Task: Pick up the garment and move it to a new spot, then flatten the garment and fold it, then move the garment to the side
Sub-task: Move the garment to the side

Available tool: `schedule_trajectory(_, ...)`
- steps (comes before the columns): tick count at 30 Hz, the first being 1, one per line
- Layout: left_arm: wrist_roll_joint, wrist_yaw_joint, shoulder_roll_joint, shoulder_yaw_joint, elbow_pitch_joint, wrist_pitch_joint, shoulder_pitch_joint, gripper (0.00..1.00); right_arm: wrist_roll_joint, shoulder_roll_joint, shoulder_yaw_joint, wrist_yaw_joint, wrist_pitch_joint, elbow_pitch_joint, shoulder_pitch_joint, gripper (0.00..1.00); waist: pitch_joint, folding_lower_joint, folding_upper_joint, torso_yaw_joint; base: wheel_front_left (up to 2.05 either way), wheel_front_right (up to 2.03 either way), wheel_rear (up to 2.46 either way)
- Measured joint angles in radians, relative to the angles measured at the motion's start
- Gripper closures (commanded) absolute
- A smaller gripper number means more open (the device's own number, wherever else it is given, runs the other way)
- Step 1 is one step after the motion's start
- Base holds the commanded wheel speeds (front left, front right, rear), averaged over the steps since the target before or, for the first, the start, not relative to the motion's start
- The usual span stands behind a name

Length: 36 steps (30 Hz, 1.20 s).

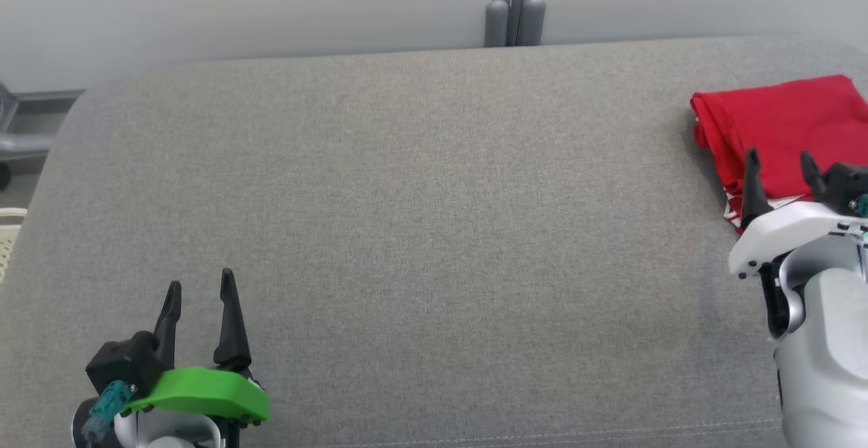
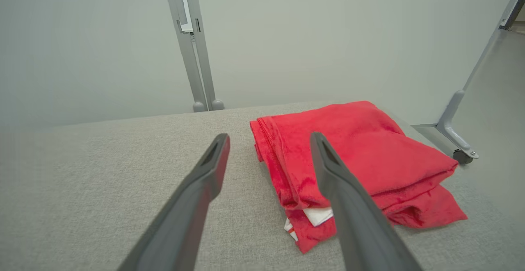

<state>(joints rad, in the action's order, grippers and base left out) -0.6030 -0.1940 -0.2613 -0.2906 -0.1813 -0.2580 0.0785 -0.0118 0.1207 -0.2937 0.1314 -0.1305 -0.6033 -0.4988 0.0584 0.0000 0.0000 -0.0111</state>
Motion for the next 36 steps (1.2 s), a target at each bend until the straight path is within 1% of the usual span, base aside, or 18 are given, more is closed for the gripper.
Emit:
schedule_trajectory(3,-0.010,-0.001,-0.001,0.006,-0.001,0.000,-0.021,0.00,0.030,-0.022,0.026,0.000,0.003,0.042,0.041,0.00,-0.040,0.0000,0.0000,0.000,0.00,0.00,0.00)
schedule_trajectory(8,-0.022,-0.016,-0.006,0.020,-0.009,0.002,-0.047,0.00,0.077,-0.055,0.080,0.000,0.012,0.107,0.114,0.00,-0.090,0.0000,0.0000,-0.001,0.00,0.00,0.00)
schedule_trajectory(13,-0.030,-0.026,-0.017,0.031,-0.029,0.010,-0.065,0.00,0.121,-0.067,0.129,0.000,0.023,0.153,0.185,0.00,-0.123,0.0000,0.0000,0.000,0.00,0.00,0.00)
schedule_trajectory(17,-0.030,-0.030,-0.025,0.028,-0.040,0.015,-0.073,0.00,0.158,-0.068,0.188,0.000,0.030,0.175,0.246,0.00,-0.140,0.0000,0.0000,0.006,0.00,0.00,0.00)
schedule_trajectory(18,-0.030,-0.030,-0.025,0.028,-0.040,0.015,-0.073,0.00,0.158,-0.068,0.188,0.000,0.030,0.175,0.246,0.00,-0.140,0.0000,0.0000,0.006,0.00,0.00,0.00)
schedule_trajectory(20,-0.030,-0.030,-0.031,0.026,-0.048,0.019,-0.079,0.00,0.207,-0.069,0.225,0.000,0.031,0.178,0.276,0.00,-0.144,0.0000,0.0000,0.011,0.00,0.00,0.00)
schedule_trajectory(24,-0.029,-0.030,-0.033,0.021,-0.054,0.019,-0.095,0.00,0.249,-0.072,0.280,0.000,0.021,0.187,0.328,0.00,-0.152,0.0000,0.0000,0.021,0.00,0.00,0.00)
schedule_trajectory(29,-0.028,-0.018,-0.035,0.020,-0.064,0.010,-0.125,0.00,0.263,-0.071,0.289,0.000,0.007,0.205,0.371,0.00,-0.158,0.0000,0.0000,0.033,0.00,0.00,0.00)
schedule_trajectory(36,-0.028,0.000,-0.028,0.019,-0.074,0.004,-0.150,0.00,0.252,-0.071,0.301,0.000,0.013,0.214,0.411,0.00,-0.160,0.0000,0.0000,0.036,0.00,0.00,0.00)
